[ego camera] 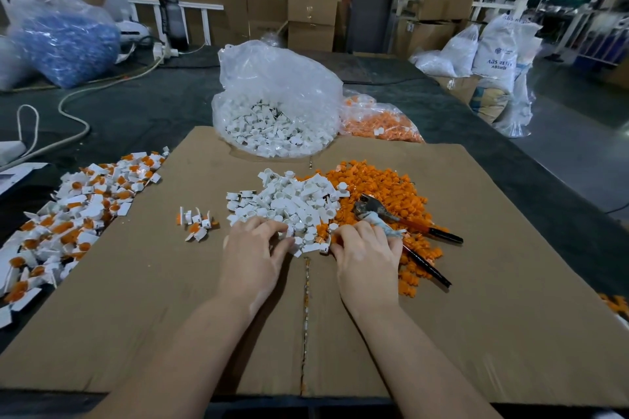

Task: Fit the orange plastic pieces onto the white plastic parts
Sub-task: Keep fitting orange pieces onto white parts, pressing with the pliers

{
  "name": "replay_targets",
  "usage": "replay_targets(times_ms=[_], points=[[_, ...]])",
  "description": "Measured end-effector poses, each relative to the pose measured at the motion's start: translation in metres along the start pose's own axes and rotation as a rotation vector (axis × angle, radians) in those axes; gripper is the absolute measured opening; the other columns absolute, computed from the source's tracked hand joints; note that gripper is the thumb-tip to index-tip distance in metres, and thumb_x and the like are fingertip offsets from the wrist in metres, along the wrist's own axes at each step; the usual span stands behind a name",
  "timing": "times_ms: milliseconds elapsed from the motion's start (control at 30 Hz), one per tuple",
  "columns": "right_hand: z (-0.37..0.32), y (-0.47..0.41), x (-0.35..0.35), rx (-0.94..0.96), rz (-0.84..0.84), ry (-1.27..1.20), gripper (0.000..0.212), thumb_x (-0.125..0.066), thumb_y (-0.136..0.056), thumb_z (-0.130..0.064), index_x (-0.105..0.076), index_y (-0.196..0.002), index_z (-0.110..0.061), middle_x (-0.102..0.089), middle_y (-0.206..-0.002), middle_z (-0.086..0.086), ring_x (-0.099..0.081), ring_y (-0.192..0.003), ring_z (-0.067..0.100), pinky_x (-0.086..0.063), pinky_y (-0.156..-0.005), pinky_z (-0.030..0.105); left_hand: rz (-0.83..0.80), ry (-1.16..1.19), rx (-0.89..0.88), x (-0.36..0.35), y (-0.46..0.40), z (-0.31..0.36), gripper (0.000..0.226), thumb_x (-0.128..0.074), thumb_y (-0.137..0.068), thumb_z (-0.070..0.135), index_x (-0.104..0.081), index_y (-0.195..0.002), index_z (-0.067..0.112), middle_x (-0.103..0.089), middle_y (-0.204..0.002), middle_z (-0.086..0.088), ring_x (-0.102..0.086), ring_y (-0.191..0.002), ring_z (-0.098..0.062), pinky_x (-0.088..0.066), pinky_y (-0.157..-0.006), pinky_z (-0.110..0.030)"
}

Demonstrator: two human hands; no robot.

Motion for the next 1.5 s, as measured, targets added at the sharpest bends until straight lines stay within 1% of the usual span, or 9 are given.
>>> replay_targets(times_ms=[200,433,567,733,867,967,1067,1300,1500], points=[[0.004,0.001,-0.012,-0.036,-0.130,-0.073,0.014,-0.072,-0.079,-0.019,-0.061,-0.087,-0.014,-0.062,-0.086,0.001,-0.056,-0.085,0.023,-0.035,-0.078,0.039,0.008,0.052,0.003,-0.002,0.000,0.002,0.014,-0.063,-0.086,0.029,-0.062,-0.098,0.021,-0.055,-0.090,0.009,-0.043,-0.092,-0.014,-0.032,-0.084,-0.028],[0.007,0.001,-0.010,-0.064,-0.119,-0.167,0.013,-0.073,-0.076,-0.009,-0.061,-0.079,-0.013,-0.063,-0.077,0.001,-0.056,-0.079,0.024,-0.033,-0.076,0.040,-0.007,0.119,0.011,-0.005,0.000,0.002,0.023,-0.070,-0.081,0.025,-0.050,-0.071,0.026,-0.044,-0.079,0.011,-0.045,-0.083,-0.013,-0.030,-0.069,-0.022],[0.009,0.001,-0.005,-0.079,-0.078,-0.232,0.015,-0.074,-0.074,-0.004,-0.061,-0.073,-0.012,-0.062,-0.069,0.001,-0.057,-0.072,0.024,-0.031,-0.073,0.038,0.019,0.202,0.028,-0.001,0.003,0.001,0.020,-0.069,-0.082,0.022,-0.053,-0.071,0.023,-0.051,-0.074,0.009,-0.047,-0.071,-0.009,-0.033,-0.059,-0.012],[0.011,-0.001,-0.009,-0.079,-0.114,-0.267,0.004,-0.065,-0.084,-0.012,-0.061,-0.083,-0.014,-0.062,-0.077,0.000,-0.054,-0.080,0.021,-0.018,-0.071,0.030,-0.069,0.437,0.109,-0.016,0.010,0.008,0.009,-0.070,-0.081,0.019,-0.064,-0.086,0.024,-0.062,-0.077,0.008,-0.055,-0.072,0.000,-0.037,-0.061,-0.002],[0.012,-0.002,-0.005,-0.090,-0.079,-0.319,0.012,-0.063,-0.085,-0.007,-0.068,-0.092,-0.015,-0.066,-0.086,-0.001,-0.057,-0.087,0.022,-0.020,-0.075,0.029,-0.140,0.431,0.126,-0.030,0.008,0.013,0.017,-0.069,-0.082,0.018,-0.068,-0.099,0.020,-0.061,-0.084,0.012,-0.055,-0.076,0.004,-0.038,-0.064,0.000],[0.008,-0.001,0.000,-0.055,-0.042,-0.306,0.011,-0.066,-0.081,-0.004,-0.070,-0.083,-0.014,-0.066,-0.080,0.000,-0.059,-0.080,0.024,-0.030,-0.073,0.036,-0.157,0.421,0.124,-0.034,0.006,0.017,0.007,-0.067,-0.084,0.018,-0.064,-0.087,0.024,-0.059,-0.076,0.014,-0.054,-0.069,0.001,-0.038,-0.059,-0.003],[0.007,-0.001,0.004,-0.048,-0.020,-0.295,0.016,-0.066,-0.077,0.001,-0.070,-0.082,-0.014,-0.066,-0.080,0.000,-0.060,-0.080,0.024,-0.034,-0.072,0.037,-0.144,0.434,0.128,-0.035,0.006,0.015,0.021,-0.064,-0.086,0.018,-0.054,-0.074,0.032,-0.057,-0.068,0.012,-0.052,-0.063,-0.001,-0.038,-0.056,-0.007],[0.002,0.002,0.005,-0.007,-0.027,-0.250,0.014,-0.073,-0.070,-0.008,-0.071,-0.083,-0.014,-0.066,-0.081,-0.001,-0.061,-0.080,0.023,-0.033,-0.074,0.036,-0.129,0.495,0.139,-0.034,0.009,0.012,0.016,-0.064,-0.086,0.019,-0.054,-0.077,0.027,-0.061,-0.072,0.004,-0.060,-0.073,-0.018,-0.047,-0.068,-0.028],[0.005,0.002,0.000,-0.022,-0.039,-0.184,0.006,-0.075,-0.076,-0.016,-0.071,-0.081,-0.015,-0.066,-0.078,-0.001,-0.060,-0.077,0.024,-0.032,-0.074,0.035,-0.113,0.484,0.123,-0.032,0.009,0.014,0.021,-0.063,-0.086,0.017,-0.052,-0.073,0.029,-0.057,-0.067,0.009,-0.053,-0.063,-0.001,-0.038,-0.057,-0.009]])
Point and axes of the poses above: each hand's wrist, its own y-axis away from the middle knuckle, its own x-axis out of the back of the hand, z = x × y, the point moved 10 cm from there along -y, towards the middle knuckle
